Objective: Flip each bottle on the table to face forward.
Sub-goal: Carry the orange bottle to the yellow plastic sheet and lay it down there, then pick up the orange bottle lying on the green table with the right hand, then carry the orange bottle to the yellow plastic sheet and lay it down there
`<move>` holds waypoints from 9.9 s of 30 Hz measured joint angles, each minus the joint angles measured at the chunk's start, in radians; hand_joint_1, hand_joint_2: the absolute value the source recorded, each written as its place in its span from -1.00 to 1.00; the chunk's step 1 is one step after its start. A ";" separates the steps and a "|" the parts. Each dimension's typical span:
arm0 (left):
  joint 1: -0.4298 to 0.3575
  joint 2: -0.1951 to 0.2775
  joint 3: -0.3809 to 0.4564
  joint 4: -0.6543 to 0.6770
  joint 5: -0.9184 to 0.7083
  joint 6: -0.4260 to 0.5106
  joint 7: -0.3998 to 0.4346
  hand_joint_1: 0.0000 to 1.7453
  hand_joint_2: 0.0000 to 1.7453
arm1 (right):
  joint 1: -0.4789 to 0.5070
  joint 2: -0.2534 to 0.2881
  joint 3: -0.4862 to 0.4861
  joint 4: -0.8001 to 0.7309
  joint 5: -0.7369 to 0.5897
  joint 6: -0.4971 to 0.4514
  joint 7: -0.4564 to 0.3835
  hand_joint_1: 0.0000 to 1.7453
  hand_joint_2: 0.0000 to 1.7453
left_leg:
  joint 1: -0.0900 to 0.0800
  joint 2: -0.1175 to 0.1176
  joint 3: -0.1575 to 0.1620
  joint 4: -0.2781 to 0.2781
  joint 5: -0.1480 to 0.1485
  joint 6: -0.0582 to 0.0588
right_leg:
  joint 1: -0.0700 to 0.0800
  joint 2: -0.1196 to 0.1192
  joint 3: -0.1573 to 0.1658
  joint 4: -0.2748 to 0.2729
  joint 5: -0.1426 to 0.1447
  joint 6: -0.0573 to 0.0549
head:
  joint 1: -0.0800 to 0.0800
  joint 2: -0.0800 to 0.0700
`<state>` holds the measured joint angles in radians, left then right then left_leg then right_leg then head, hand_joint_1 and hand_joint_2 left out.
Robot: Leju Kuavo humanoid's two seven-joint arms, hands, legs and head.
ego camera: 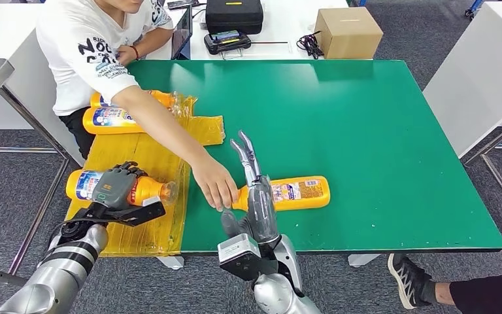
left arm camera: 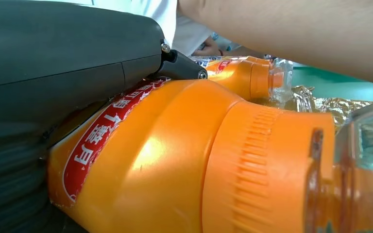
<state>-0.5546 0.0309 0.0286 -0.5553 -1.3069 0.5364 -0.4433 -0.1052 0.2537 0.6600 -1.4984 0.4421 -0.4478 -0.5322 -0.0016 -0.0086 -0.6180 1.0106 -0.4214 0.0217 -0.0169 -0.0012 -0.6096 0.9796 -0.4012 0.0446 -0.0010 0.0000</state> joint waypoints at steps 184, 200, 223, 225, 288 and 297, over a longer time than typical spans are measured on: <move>0.261 -0.247 0.095 -0.370 1.198 -0.207 -0.198 -1.00 -1.00 | -0.124 -0.198 -0.244 0.251 0.065 0.061 0.203 1.00 1.00 | -0.001 -0.002 0.003 0.000 0.000 0.001 | -0.001 -0.002 0.004 -0.001 0.000 0.001 | 0.000 0.000; 0.348 -0.276 -0.071 -0.504 1.447 -0.574 0.028 -1.00 1.00 | 0.049 -0.095 -0.430 0.097 0.007 0.008 0.057 1.00 1.00 | -0.001 -0.002 0.002 0.000 -0.001 0.001 | -0.001 -0.002 0.003 -0.001 0.000 0.001 | 0.000 0.000; 0.415 -0.259 -0.355 -0.612 1.600 -0.782 0.136 -1.00 1.00 | -0.043 0.074 -0.297 0.511 -0.020 0.085 -0.020 1.00 1.00 | -0.001 -0.002 0.000 0.000 0.000 0.001 | -0.001 -0.003 0.002 -0.001 0.000 0.001 | 0.000 0.000; 0.414 -0.256 -0.356 -0.612 1.601 -0.780 0.140 -1.00 1.00 | -0.059 0.079 -0.282 0.533 -0.021 0.076 -0.016 1.00 1.00 | -0.001 -0.001 0.000 0.000 0.000 0.001 | -0.001 -0.002 0.001 -0.001 0.000 0.001 | 0.000 0.000; 0.398 -0.247 -0.240 -0.587 1.704 -0.619 0.067 1.00 1.00 | -0.308 0.089 0.230 0.803 -0.099 -0.037 0.170 -1.00 -1.00 | -0.001 0.000 0.001 0.000 0.000 0.001 | -0.001 0.000 0.000 -0.001 0.000 0.001 | 0.000 0.000; 0.405 -0.262 -0.228 -0.653 1.523 -0.445 -0.017 1.00 1.00 | -0.223 0.076 0.096 0.674 -0.023 -0.034 0.159 -1.00 -1.00 | -0.001 0.000 0.000 0.000 0.000 0.001 | -0.001 -0.001 0.000 -0.001 0.000 0.001 | 0.000 0.000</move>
<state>-0.1498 -0.2307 -0.1997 -1.2088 0.2162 0.0917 -0.4602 -0.3282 0.3295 0.7556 -0.8247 0.4187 -0.4813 -0.3736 -0.0028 -0.0089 -0.6179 1.0109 -0.4217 0.0225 -0.0176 -0.0017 -0.6096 0.9789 -0.4011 0.0453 -0.0010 0.0000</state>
